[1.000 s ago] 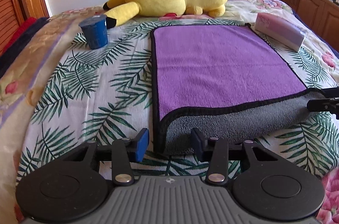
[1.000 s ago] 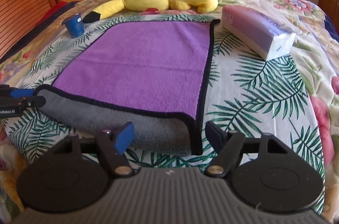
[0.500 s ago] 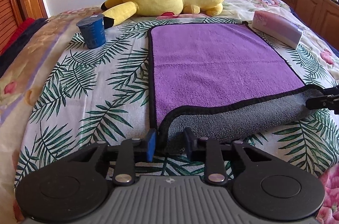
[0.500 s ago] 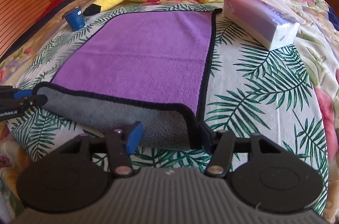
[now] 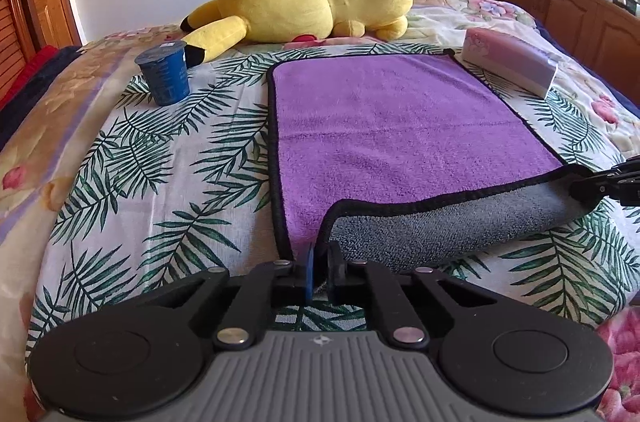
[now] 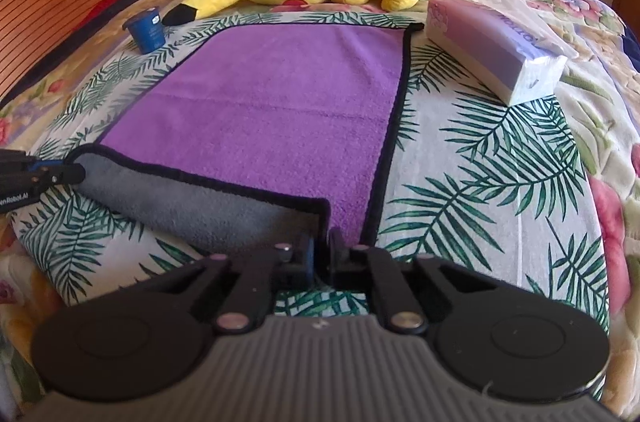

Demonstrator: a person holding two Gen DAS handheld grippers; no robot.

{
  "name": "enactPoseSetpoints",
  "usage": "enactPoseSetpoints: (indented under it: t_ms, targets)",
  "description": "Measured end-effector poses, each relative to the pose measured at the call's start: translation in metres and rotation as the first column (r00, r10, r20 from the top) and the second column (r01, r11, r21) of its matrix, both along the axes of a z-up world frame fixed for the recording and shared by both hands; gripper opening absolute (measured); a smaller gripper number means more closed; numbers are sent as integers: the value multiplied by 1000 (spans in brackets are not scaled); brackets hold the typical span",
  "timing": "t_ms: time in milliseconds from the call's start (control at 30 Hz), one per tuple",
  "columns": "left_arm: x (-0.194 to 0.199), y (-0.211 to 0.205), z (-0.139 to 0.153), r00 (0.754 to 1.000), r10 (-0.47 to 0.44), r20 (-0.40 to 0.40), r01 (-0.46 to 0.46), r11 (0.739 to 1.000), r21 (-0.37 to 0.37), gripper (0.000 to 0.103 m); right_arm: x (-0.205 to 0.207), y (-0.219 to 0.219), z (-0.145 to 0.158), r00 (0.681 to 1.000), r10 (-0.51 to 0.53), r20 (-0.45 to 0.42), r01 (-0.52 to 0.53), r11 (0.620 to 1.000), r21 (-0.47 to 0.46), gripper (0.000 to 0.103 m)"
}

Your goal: Fold towel

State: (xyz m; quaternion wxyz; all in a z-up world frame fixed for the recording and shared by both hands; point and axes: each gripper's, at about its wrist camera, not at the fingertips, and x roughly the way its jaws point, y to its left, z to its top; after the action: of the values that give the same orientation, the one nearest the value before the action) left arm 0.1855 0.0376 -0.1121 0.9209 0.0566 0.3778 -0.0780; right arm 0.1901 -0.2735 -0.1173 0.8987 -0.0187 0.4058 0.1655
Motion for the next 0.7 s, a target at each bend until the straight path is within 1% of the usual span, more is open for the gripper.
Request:
enactPoseSetpoints:
  t_ms: [433,700]
  targets:
    - [-5,-1,19,997,-18,70,20,1000,-19,0,-2,-5,13,995,-25,100,21,999,39,5]
    - [-8,0,30,994,-18,105,22,999,-34,0,-2,-8,19,989,-32,143,24,998,55,5]
